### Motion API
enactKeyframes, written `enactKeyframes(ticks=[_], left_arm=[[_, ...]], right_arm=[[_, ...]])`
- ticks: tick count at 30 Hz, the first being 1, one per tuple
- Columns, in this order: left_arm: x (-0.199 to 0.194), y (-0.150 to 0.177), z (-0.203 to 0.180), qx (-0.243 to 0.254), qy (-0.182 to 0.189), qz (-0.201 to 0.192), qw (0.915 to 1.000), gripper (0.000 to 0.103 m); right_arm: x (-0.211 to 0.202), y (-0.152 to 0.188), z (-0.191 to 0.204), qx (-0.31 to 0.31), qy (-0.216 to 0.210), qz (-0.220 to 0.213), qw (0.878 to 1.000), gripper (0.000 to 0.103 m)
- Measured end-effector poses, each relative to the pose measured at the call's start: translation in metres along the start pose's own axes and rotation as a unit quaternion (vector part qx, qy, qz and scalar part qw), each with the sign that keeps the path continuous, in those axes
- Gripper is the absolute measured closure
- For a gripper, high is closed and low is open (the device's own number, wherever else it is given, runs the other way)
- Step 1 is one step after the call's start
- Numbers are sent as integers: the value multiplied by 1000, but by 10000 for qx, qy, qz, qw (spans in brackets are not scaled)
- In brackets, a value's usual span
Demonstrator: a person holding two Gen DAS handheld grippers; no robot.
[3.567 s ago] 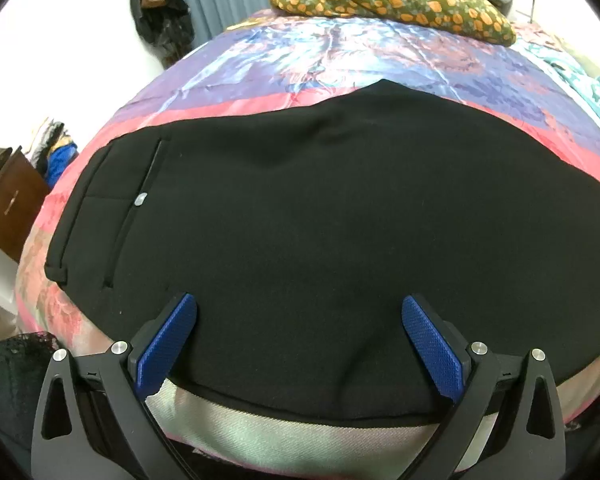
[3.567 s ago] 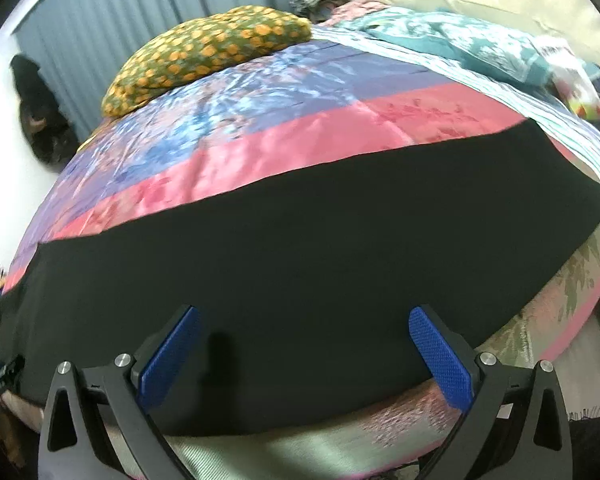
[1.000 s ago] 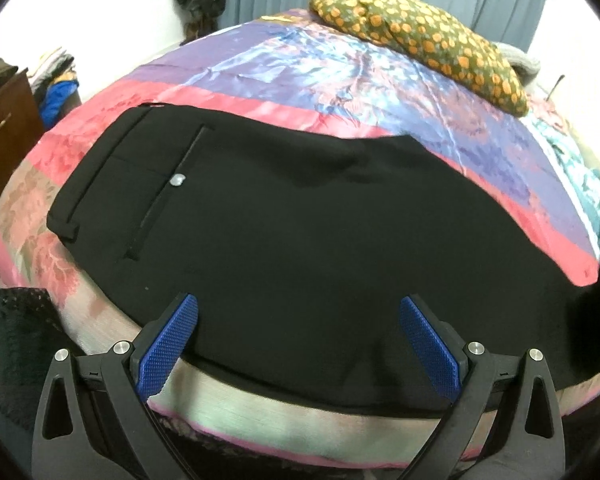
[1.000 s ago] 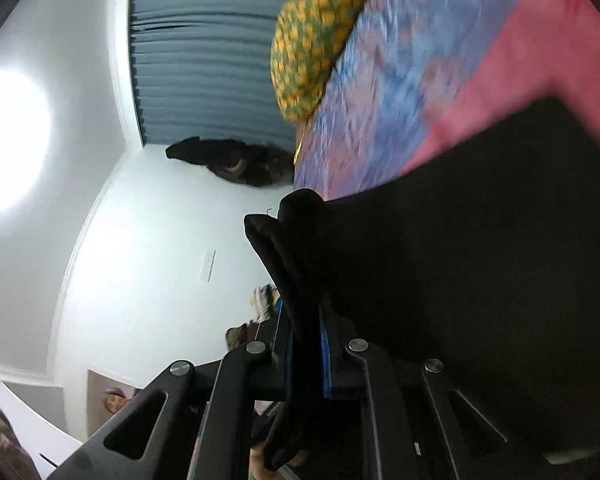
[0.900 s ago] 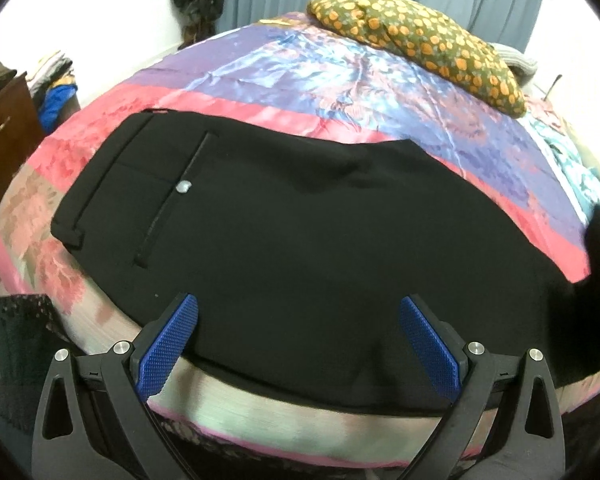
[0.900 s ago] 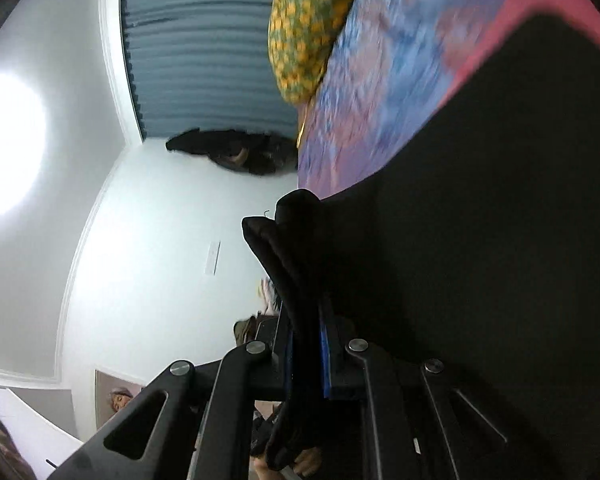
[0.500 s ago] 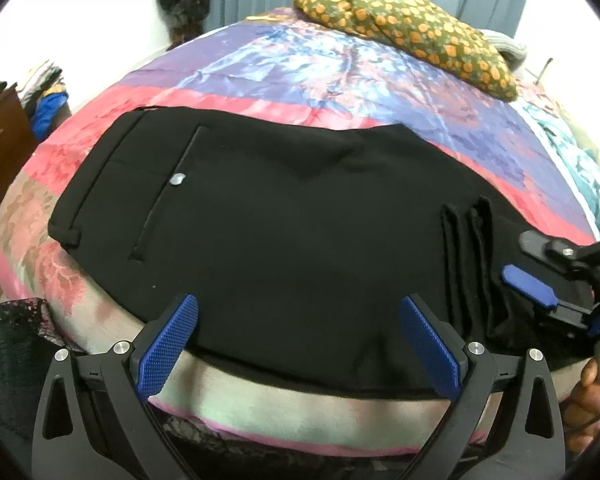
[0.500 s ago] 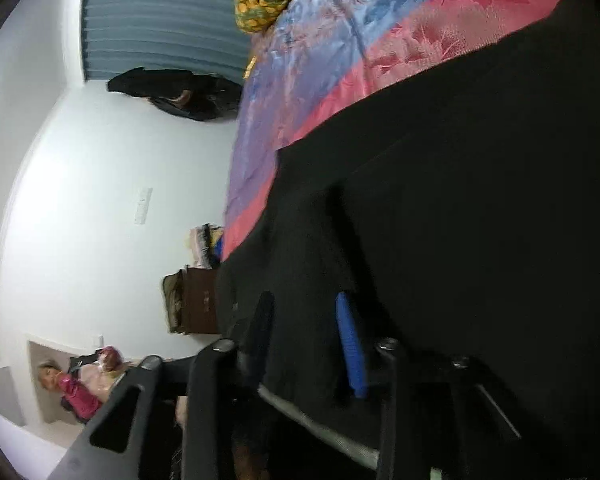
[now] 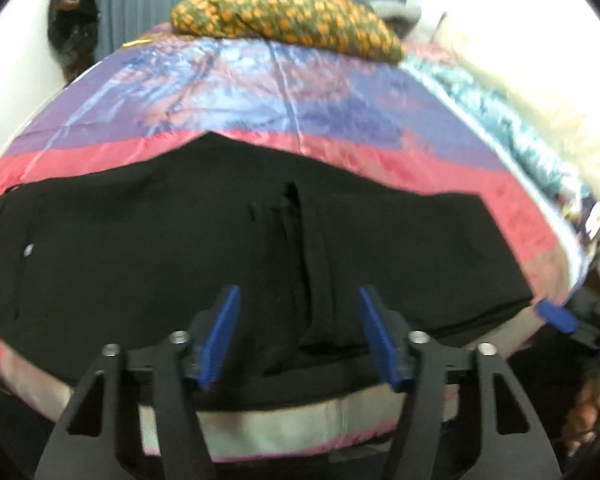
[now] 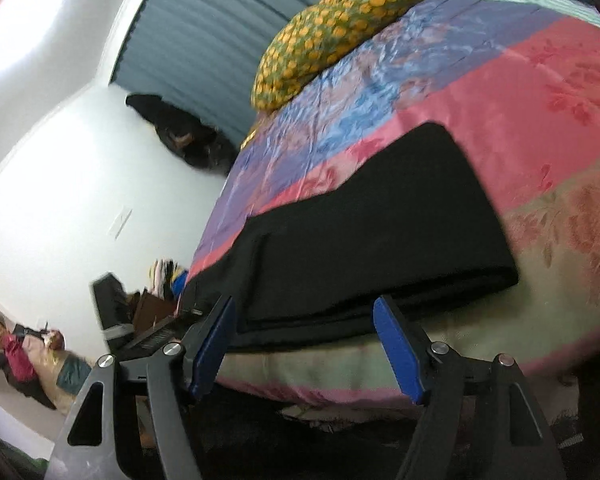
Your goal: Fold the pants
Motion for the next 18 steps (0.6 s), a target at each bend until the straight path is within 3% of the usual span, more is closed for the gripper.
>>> enactKeyframes(ticks=[1,3,7,11,14,18], left_arm=[[9,-2,-6,60,-84,111,9999,54],[23,-3,-15,141,-163,338,9992,90],[23,-2,-20,44,-383,318,9987,95],[6,10,-6,-99,-439,131,9989,98],[23,12,-2,-5,-583,359,9977,98],[25,10,-2,-137,-476,364,9981,91]], right_arm=[[-3,0,-2,-13,28,-24,10000,32],[0,-2,-5,-35,128,-17,9999,32],[-19,2,-9,-254,272,-54,9993,32],[-44,0,-5,-420,536,-526,9963,32],[-48,-7,-7,-396,715,-715,9941,25],[-32,-20,-13,-319,660,-565,9957,25]])
Point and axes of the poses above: each gripper's, at about its wrist camera, not at the fingertips, and x roughly the way its jaws point, z to its left, y to its underside, the point moved 3 cm from there along x, roughly the way its jaws point, and after that the axes turned 10 degrees about z, right-handed, at the moved point
